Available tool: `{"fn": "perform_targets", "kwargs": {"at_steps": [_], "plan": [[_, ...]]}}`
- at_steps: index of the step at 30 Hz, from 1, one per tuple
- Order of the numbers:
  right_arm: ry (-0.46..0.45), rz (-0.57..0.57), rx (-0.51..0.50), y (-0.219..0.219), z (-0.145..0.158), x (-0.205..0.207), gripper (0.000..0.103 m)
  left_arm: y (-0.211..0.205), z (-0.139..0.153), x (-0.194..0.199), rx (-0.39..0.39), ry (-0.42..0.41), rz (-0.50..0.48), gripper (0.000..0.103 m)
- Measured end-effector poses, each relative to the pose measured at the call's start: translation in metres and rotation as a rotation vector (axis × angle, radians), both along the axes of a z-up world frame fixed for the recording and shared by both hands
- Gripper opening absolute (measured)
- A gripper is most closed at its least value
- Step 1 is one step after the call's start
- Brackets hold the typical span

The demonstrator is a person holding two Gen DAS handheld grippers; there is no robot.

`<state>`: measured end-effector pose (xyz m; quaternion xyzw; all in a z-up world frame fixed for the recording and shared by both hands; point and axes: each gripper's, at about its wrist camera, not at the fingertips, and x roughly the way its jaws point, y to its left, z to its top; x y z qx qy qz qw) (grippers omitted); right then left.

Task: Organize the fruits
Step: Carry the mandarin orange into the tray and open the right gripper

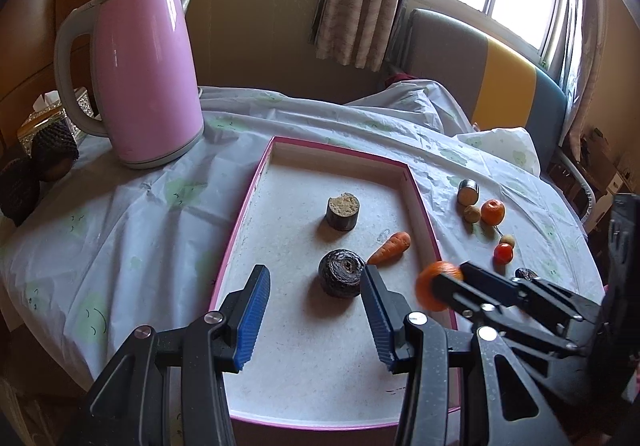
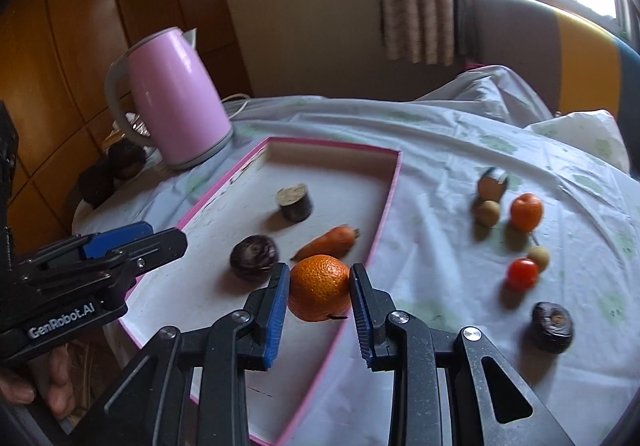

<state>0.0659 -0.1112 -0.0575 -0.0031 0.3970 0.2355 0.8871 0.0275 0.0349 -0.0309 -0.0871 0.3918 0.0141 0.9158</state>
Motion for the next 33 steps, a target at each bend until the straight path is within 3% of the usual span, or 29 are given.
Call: {"fn": "perform_targets", "kwargs": {"at_steps": [7, 14, 25, 33], "plan": [[0.041, 0.002, -0.04, 0.018, -0.016, 0.007, 0.032, 0.007, -0.002, -0.006, -0.005, -0.001, 0.011, 0.048], [0.026, -0.014, -0.04, 0.022, -0.016, 0.004, 0.032, 0.01, -0.003, -0.008, -0.009, 0.001, 0.018, 0.048], [-0.027, -0.113, -0.016, -0.006, 0.001, -0.011, 0.046, 0.006, -0.003, -0.01, -0.006, 0.005, 0.007, 0.048], [-0.05, -0.198, -0.02, -0.037, 0.006, -0.019, 0.047, -0.002, -0.004, -0.009, 0.006, 0.013, -0.01, 0.048]]}}
